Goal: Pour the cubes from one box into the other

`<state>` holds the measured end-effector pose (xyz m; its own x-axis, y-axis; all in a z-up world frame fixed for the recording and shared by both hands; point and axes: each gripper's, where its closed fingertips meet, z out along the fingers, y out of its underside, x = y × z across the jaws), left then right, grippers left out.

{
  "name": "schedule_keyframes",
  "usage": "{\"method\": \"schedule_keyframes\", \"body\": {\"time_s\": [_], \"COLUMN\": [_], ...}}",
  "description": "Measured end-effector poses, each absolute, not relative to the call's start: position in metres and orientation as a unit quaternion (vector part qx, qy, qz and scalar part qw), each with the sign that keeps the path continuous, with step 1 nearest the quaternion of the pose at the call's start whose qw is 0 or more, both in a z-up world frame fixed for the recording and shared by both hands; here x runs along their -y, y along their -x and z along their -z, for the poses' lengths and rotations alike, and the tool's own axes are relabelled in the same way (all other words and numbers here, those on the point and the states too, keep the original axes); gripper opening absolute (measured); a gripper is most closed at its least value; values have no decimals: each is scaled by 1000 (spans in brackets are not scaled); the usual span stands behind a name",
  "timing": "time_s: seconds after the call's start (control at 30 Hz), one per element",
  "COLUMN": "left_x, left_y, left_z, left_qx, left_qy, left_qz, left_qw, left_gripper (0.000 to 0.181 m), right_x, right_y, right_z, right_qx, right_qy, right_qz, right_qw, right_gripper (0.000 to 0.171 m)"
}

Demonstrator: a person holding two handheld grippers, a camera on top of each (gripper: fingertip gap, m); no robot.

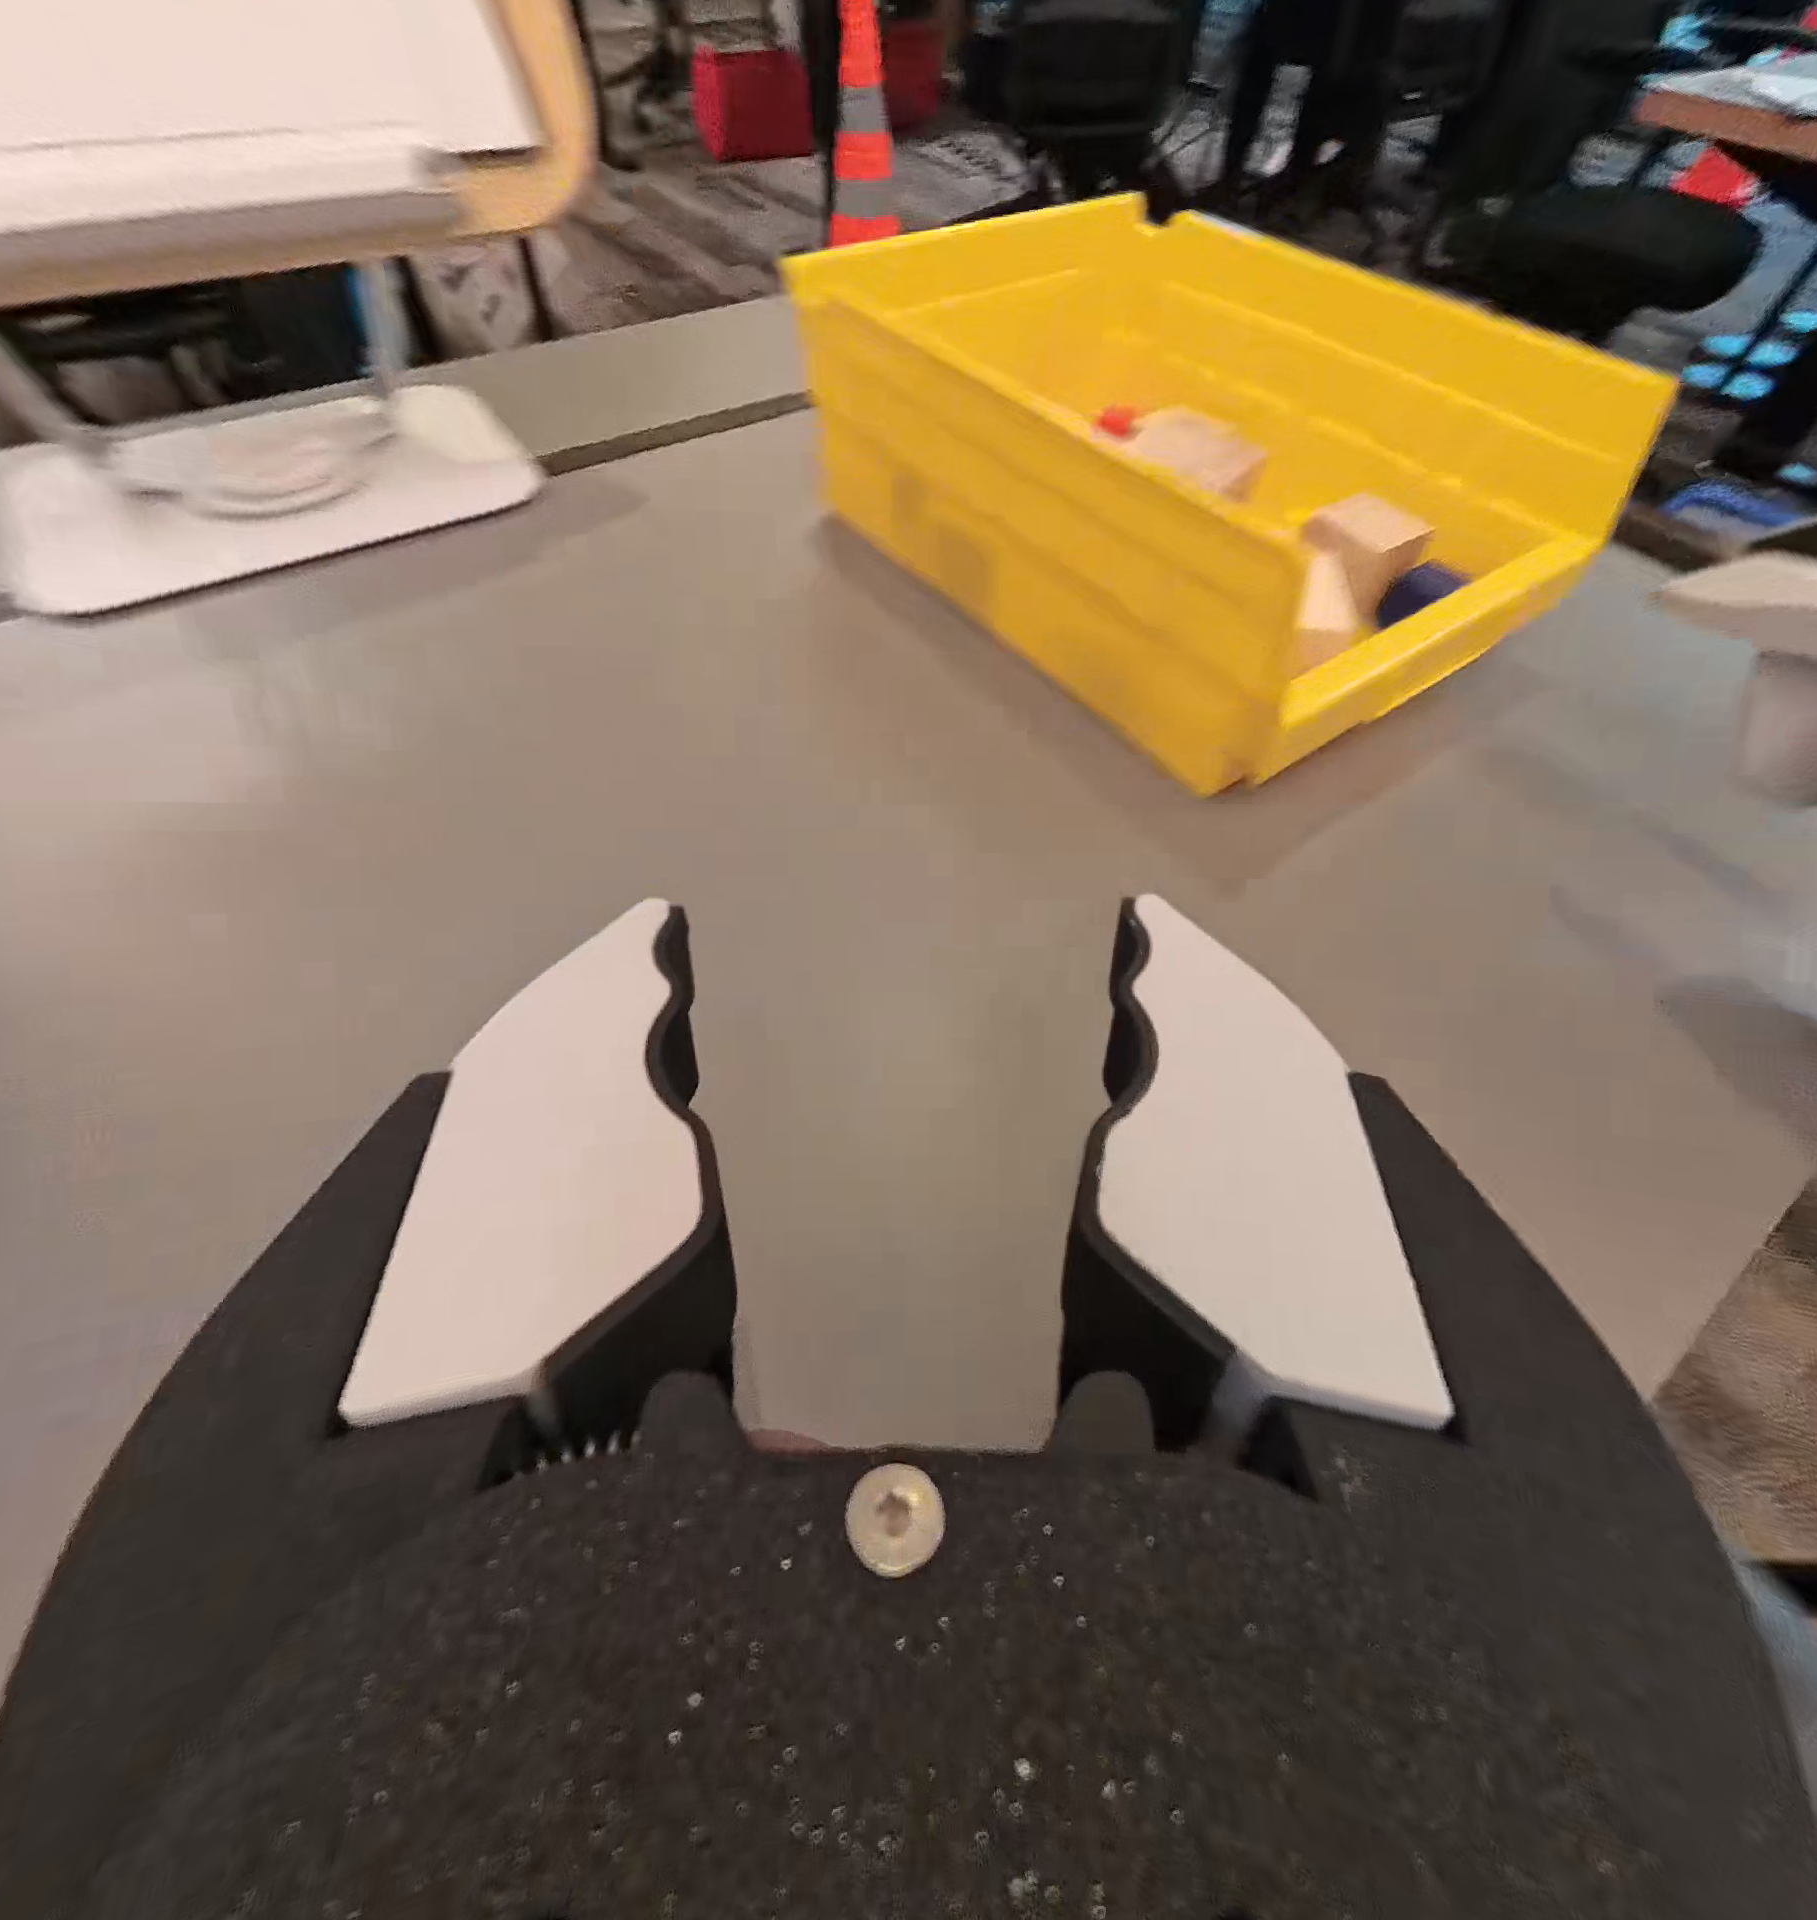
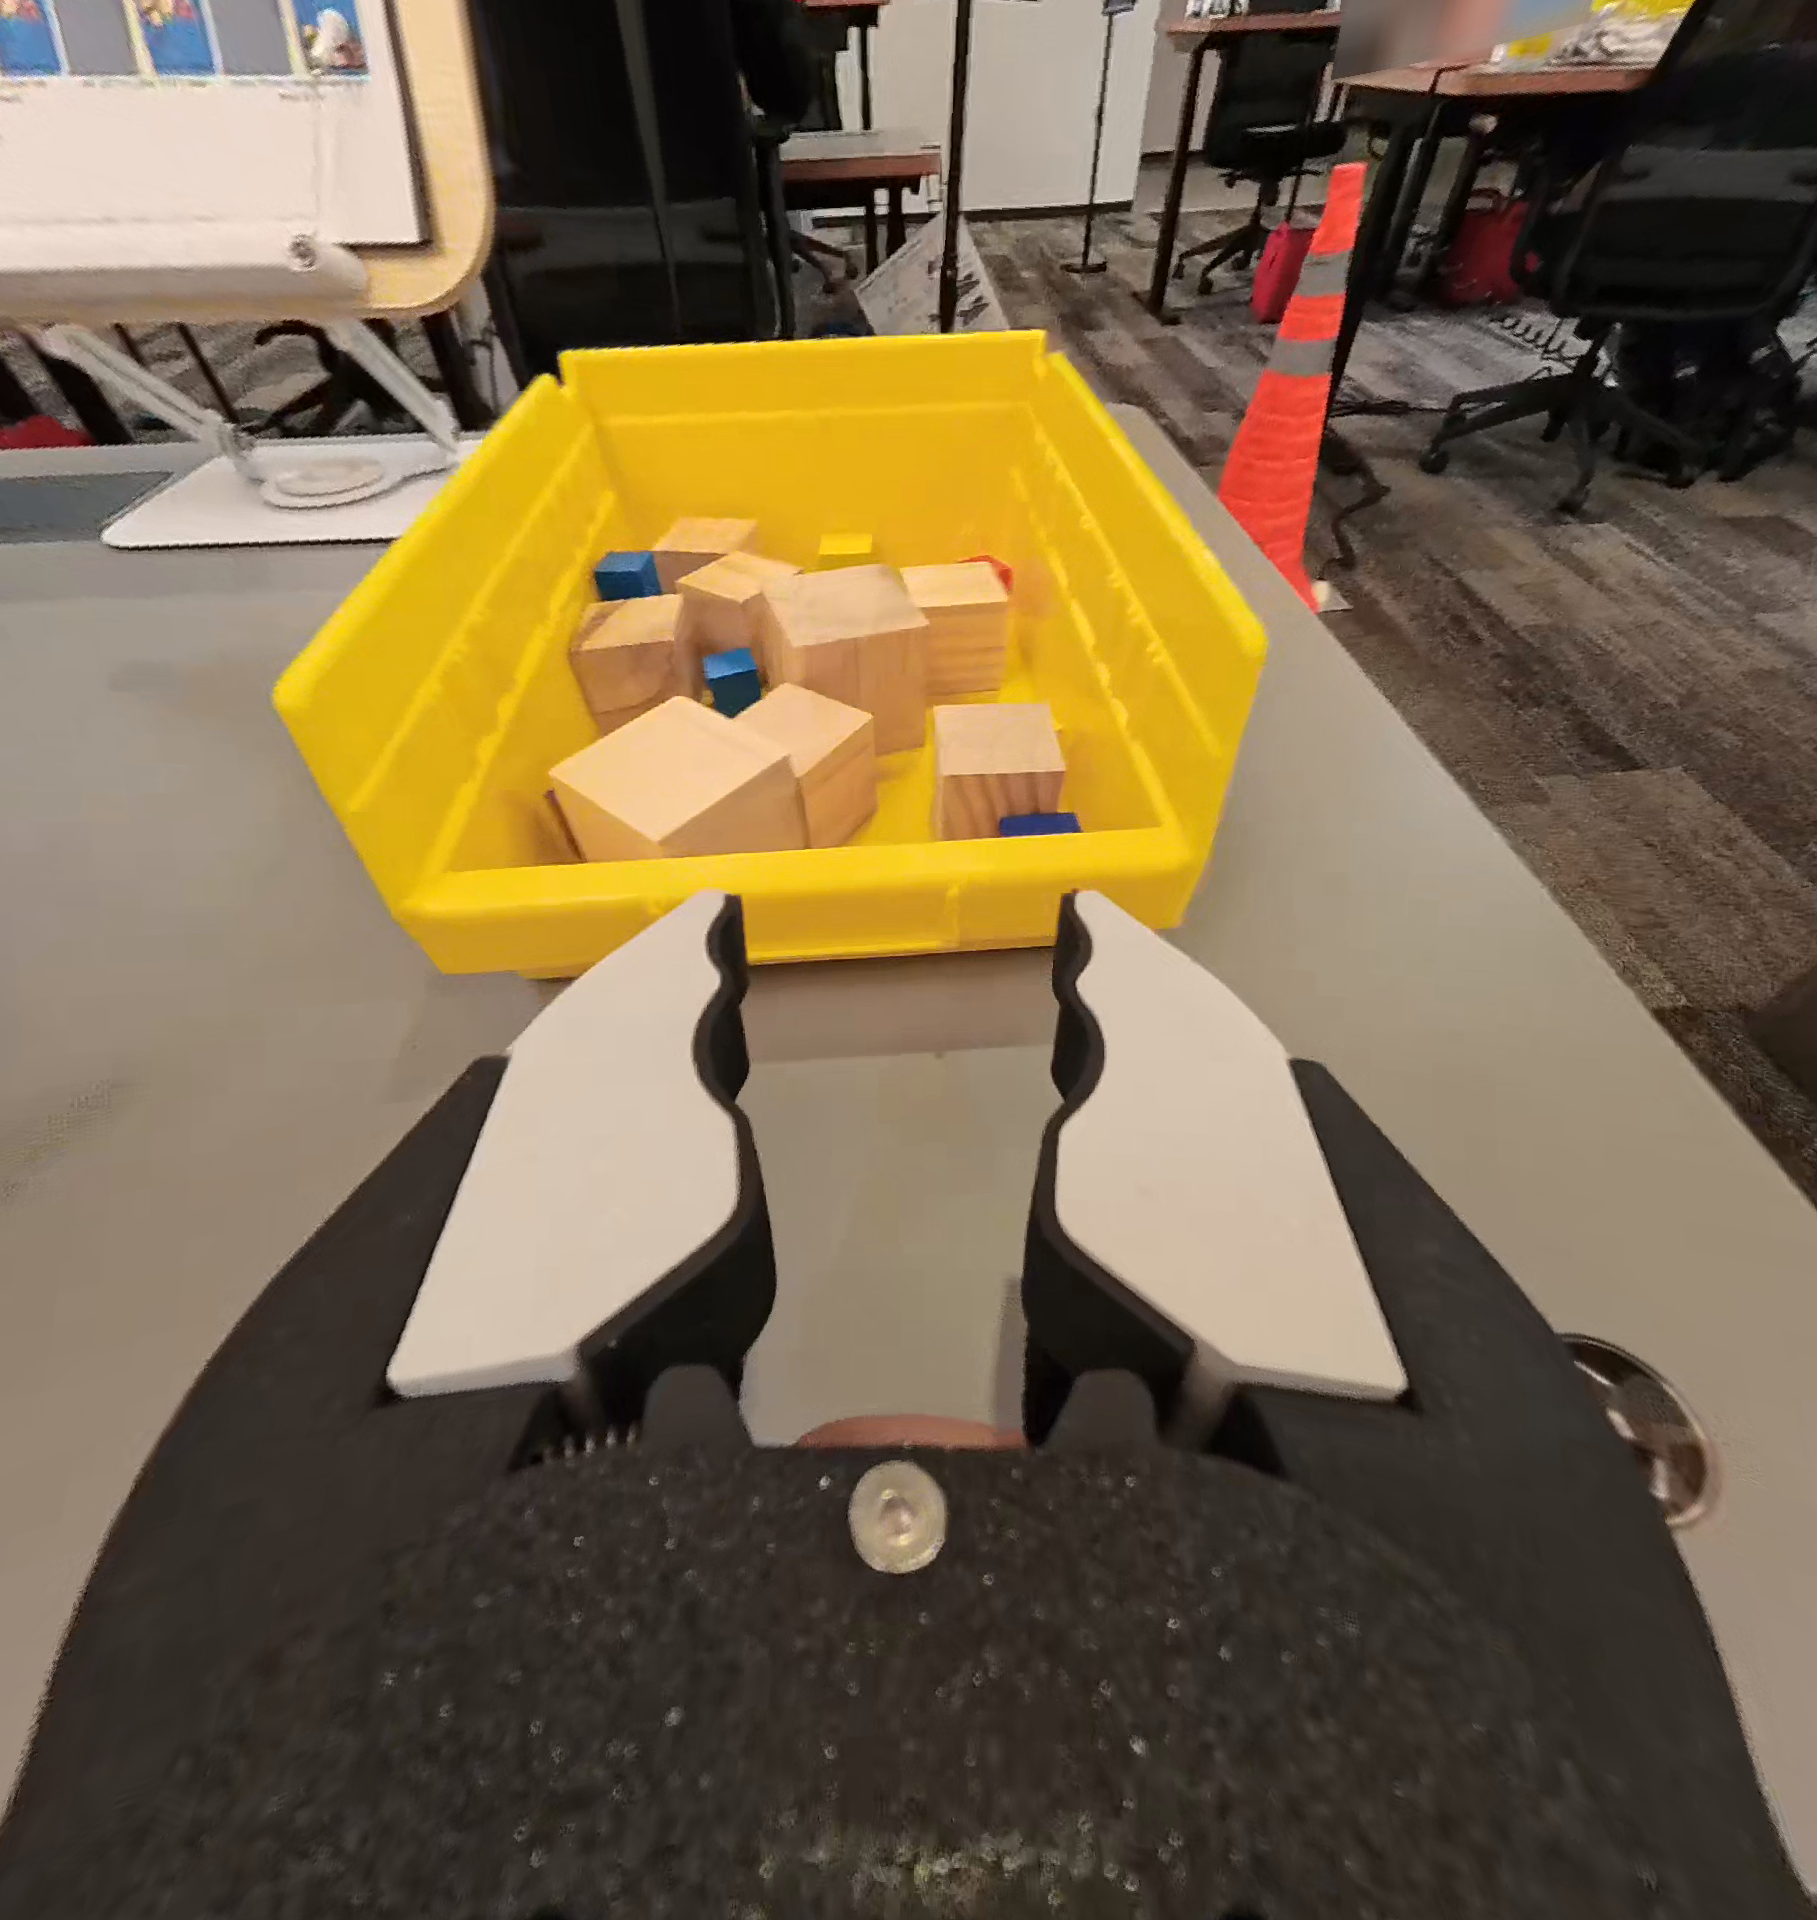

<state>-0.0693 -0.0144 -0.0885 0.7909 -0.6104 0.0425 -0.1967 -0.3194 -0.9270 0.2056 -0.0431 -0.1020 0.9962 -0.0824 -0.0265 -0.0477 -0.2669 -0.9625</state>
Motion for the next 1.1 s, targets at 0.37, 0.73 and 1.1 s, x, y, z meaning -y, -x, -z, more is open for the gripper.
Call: {"method": "schedule_keyframes", "body": {"time_s": [0.37, 0.73, 1.1], "left_x": [-52, -54, -24], "left_y": [-105, -48, -8], "left_z": [118, 127, 123], "left_qx": [-224, -165, -162], "left_qy": [813, 856, 854], "left_qz": [269, 141, 148], "left_qw": [464, 470, 473], "left_gripper": [78, 6, 5], "right_x": [45, 38, 36], "right_y": [-243, -229, -191], "right_z": [108, 130, 125], "right_qx": [-126, -121, -99], "right_qy": [790, 826, 842], "right_qz": [-57, 19, 45], "right_qw": [597, 551, 528], "right_gripper": [56, 57, 3]}}
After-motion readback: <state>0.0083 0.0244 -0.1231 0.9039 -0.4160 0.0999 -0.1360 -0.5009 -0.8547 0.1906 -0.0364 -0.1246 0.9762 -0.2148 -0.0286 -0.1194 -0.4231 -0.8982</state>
